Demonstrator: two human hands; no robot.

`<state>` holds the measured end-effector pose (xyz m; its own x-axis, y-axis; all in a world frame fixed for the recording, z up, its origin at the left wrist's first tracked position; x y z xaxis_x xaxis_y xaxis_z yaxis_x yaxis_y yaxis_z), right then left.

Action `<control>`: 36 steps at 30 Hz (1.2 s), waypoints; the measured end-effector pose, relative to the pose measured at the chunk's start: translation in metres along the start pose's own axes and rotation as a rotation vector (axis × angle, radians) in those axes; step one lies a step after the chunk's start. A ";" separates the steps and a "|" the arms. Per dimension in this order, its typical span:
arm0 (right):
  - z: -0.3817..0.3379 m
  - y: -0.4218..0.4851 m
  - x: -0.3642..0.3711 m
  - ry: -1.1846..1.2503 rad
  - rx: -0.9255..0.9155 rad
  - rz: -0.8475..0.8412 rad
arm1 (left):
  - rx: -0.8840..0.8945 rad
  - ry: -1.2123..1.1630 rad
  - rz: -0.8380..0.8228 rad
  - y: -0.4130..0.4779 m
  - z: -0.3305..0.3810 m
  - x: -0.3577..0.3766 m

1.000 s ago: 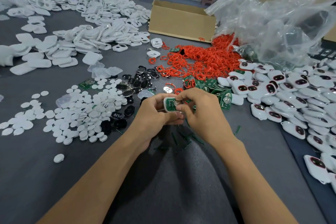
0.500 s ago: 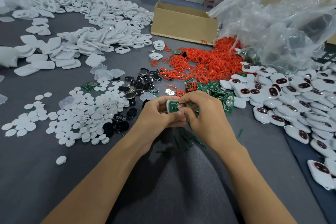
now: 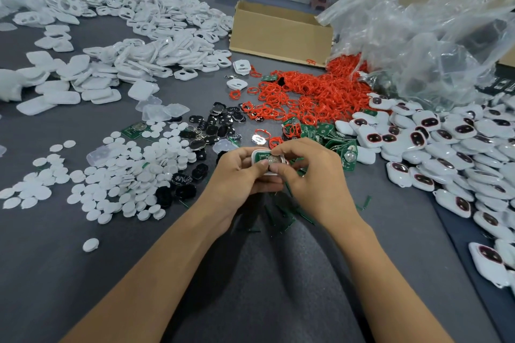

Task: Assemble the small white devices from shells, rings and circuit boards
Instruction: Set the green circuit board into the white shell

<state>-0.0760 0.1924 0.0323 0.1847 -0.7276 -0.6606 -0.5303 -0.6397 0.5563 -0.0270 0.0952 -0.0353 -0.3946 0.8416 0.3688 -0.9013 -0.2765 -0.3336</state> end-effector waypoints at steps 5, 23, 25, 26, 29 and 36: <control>0.002 -0.001 0.001 0.036 0.031 0.015 | 0.023 0.035 0.009 -0.001 0.002 -0.002; 0.020 -0.008 0.002 0.291 0.235 0.056 | 0.037 0.028 0.025 -0.001 0.000 -0.003; 0.021 -0.009 0.003 0.286 0.229 0.045 | 0.032 0.046 0.039 0.000 0.000 -0.004; 0.021 -0.009 0.003 0.285 0.228 0.036 | 0.032 0.057 0.047 -0.001 0.000 -0.004; 0.021 -0.007 0.002 0.309 0.234 0.020 | 0.037 0.091 0.068 -0.001 0.001 -0.004; -0.019 0.051 0.011 0.149 0.073 -0.046 | 0.063 0.111 0.091 -0.001 0.003 -0.007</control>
<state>-0.0853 0.1477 0.0629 0.3276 -0.7302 -0.5996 -0.5760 -0.6574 0.4858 -0.0236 0.0888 -0.0349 -0.4558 0.8570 0.2406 -0.8737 -0.3792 -0.3048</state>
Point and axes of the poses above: each hand's wrist, its own y-axis towards the middle knuckle, its own x-axis out of the palm, z = x × y, the point moved 9 cm from there along y, towards the middle knuckle, and after that the axes turned 12 degrees about -x, right-handed, at the moved point
